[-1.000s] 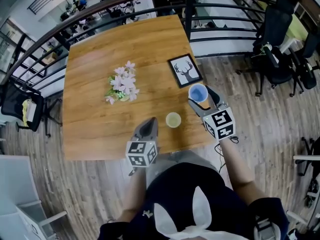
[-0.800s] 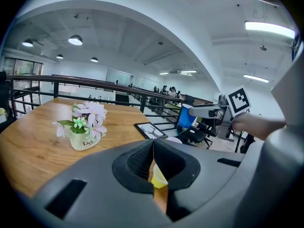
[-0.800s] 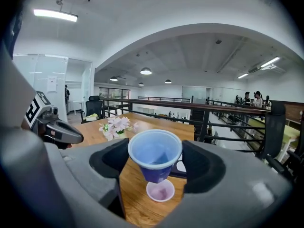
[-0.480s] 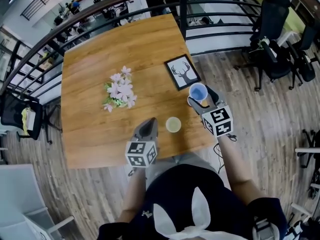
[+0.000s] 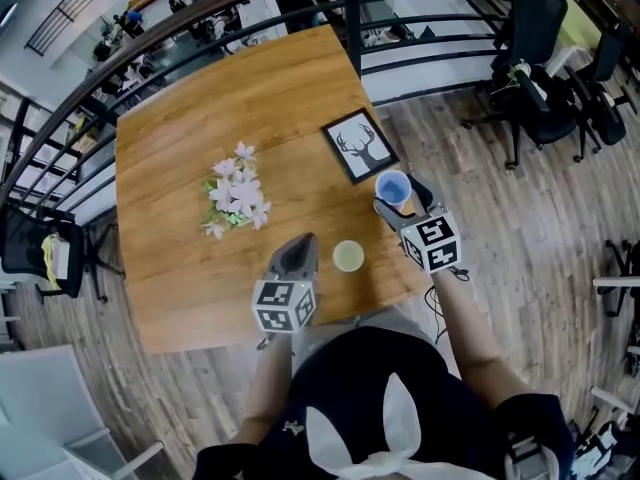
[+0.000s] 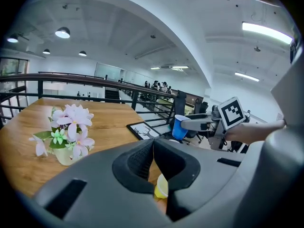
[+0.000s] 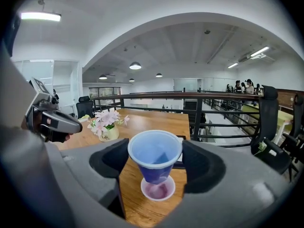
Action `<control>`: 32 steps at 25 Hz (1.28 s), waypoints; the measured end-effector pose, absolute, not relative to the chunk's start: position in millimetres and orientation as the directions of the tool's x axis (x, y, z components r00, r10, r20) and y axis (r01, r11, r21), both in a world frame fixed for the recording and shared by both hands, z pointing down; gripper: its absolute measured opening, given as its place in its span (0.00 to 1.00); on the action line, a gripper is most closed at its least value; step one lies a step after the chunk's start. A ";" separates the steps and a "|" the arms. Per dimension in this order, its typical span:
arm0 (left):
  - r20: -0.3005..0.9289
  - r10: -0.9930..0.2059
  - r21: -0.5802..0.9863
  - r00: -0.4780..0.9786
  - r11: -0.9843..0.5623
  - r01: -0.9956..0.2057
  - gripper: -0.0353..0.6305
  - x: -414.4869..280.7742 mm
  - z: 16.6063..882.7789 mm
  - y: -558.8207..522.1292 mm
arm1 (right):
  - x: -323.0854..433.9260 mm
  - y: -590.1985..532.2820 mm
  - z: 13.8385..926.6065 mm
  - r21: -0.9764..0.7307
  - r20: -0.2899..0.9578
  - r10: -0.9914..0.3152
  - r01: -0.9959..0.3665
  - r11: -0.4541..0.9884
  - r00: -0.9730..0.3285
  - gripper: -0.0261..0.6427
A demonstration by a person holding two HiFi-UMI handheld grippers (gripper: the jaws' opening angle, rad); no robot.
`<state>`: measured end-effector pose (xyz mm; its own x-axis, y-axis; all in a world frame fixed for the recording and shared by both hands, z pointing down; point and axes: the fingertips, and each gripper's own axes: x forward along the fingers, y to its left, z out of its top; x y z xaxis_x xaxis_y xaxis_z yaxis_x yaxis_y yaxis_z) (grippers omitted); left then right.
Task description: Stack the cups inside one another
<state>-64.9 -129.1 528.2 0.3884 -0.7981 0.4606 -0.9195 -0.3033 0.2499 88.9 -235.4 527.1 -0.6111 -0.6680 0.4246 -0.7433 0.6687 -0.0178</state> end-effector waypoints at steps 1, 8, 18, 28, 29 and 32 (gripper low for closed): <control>0.463 -0.796 0.248 0.390 -0.306 -0.919 0.08 -65.9 529.1 -130.7 | 89.7 -236.6 530.9 -0.021 0.430 -0.669 -0.747 0.664 -0.607 0.56; 0.475 -0.788 0.250 0.392 -0.306 -0.919 0.08 -75.8 529.9 -138.3 | 91.3 -241.4 557.5 -0.033 0.473 -0.659 -0.759 0.650 -0.585 0.56; 0.494 -0.776 0.254 0.392 -0.302 -0.919 0.08 -80.1 537.1 -143.4 | 91.7 -243.8 595.4 -0.054 0.530 -0.625 -0.758 0.650 -0.573 0.56; 0.502 -0.770 0.251 0.393 -0.306 -0.919 0.08 -79.6 541.8 -144.9 | 93.1 -240.7 625.9 -0.070 0.588 -0.584 -0.754 0.653 -0.560 0.59; 0.503 -0.770 0.251 0.392 -0.304 -0.919 0.08 -80.4 542.3 -144.9 | 93.5 -240.6 627.1 -0.071 0.590 -0.583 -0.755 0.652 -0.559 0.59; 0.502 -0.772 0.251 0.390 -0.302 -0.920 0.08 -81.6 541.6 -144.5 | 94.7 -239.6 626.1 -0.075 0.590 -0.583 -0.758 0.648 -0.558 0.59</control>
